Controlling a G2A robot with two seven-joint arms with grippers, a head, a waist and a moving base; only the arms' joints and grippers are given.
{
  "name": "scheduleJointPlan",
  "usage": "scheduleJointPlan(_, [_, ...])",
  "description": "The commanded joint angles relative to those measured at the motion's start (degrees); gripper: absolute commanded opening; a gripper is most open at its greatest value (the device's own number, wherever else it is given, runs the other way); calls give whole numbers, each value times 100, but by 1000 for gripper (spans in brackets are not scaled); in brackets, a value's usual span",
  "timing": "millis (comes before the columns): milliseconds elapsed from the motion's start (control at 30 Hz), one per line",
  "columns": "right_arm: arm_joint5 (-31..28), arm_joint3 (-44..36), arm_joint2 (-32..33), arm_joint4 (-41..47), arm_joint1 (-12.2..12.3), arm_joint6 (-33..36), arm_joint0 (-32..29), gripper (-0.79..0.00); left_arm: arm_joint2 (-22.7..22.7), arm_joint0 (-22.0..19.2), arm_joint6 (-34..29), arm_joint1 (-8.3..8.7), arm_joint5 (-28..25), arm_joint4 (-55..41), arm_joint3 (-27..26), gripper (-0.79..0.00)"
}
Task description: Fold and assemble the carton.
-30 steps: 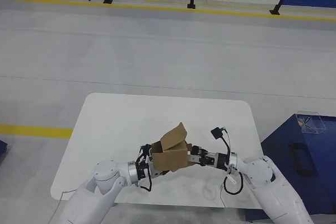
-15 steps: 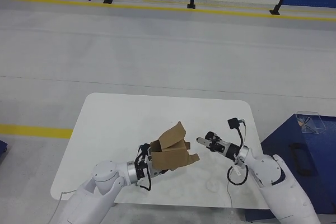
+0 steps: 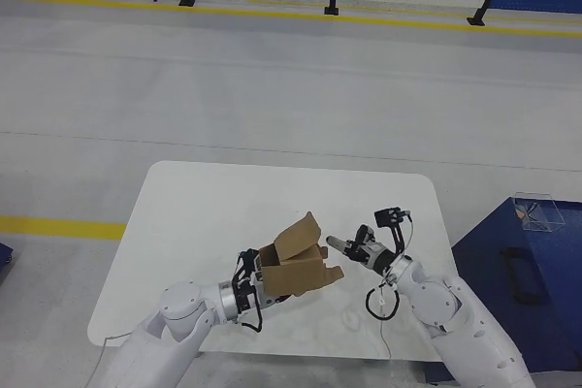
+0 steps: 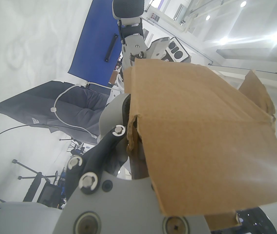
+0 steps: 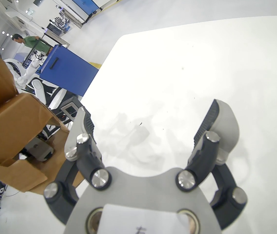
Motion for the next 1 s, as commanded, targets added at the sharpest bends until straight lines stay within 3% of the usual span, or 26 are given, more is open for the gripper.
scheduleJointPlan(0, [-3,-56,-51,-48,-11,72,-6,0,-10,12,34,0,16,6,-3,-785])
scheduleJointPlan(700, [-62,-588,-58,-478,-47,192,-391,0,-20,180,380,-30,-21,-11,-138,-785])
scheduleJointPlan(967, [-104,-465,446,-295,-9,-21,-549,0,-63,253,266,-28,-23,-103,-176,-785])
